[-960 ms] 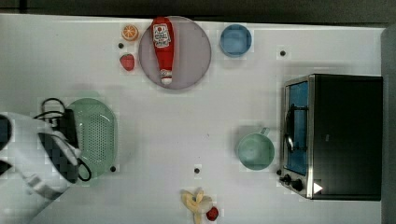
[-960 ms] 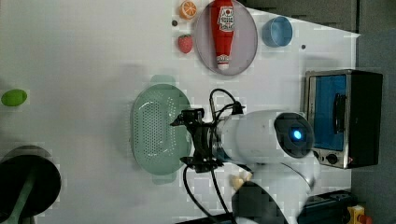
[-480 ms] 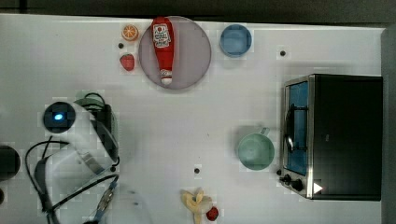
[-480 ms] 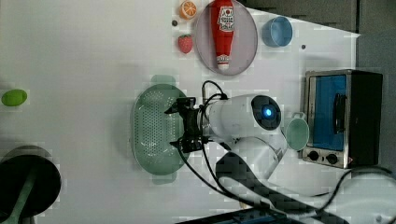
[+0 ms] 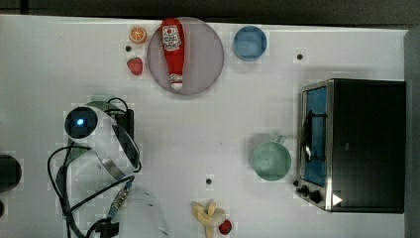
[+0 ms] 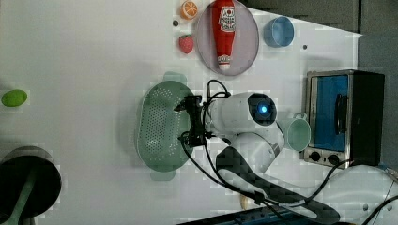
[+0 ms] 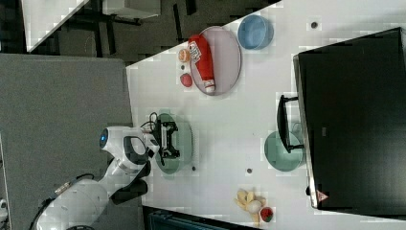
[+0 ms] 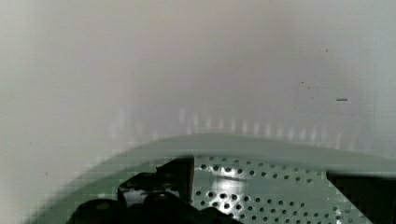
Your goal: Drag strainer left to right.
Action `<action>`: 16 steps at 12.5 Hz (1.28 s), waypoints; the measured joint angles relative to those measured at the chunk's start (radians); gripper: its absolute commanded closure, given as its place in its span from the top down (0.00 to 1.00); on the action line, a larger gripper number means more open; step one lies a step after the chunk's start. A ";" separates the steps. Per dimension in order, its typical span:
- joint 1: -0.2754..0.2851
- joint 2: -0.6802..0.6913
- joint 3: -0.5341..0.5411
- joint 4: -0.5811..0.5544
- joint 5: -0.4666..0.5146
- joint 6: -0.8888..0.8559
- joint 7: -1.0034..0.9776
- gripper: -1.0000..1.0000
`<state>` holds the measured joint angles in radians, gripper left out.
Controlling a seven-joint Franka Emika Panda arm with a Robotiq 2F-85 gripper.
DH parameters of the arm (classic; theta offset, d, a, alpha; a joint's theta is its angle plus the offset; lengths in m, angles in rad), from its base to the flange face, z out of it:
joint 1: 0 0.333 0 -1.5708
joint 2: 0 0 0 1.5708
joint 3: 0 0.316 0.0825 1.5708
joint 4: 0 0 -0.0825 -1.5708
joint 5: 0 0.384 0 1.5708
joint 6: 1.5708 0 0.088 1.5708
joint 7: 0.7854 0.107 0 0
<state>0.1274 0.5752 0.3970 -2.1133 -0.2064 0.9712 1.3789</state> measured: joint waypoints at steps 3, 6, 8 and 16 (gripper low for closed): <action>0.016 0.002 -0.011 -0.002 -0.003 0.018 0.007 1.00; 0.003 0.000 -0.023 -0.021 0.018 0.028 0.008 1.00; -0.003 -0.015 -0.019 -0.035 0.024 0.025 0.008 1.00; -0.045 -0.130 -0.070 -0.131 0.021 0.046 -0.082 1.00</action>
<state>0.0828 0.4448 0.3274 -2.2441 -0.1855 1.0176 1.2969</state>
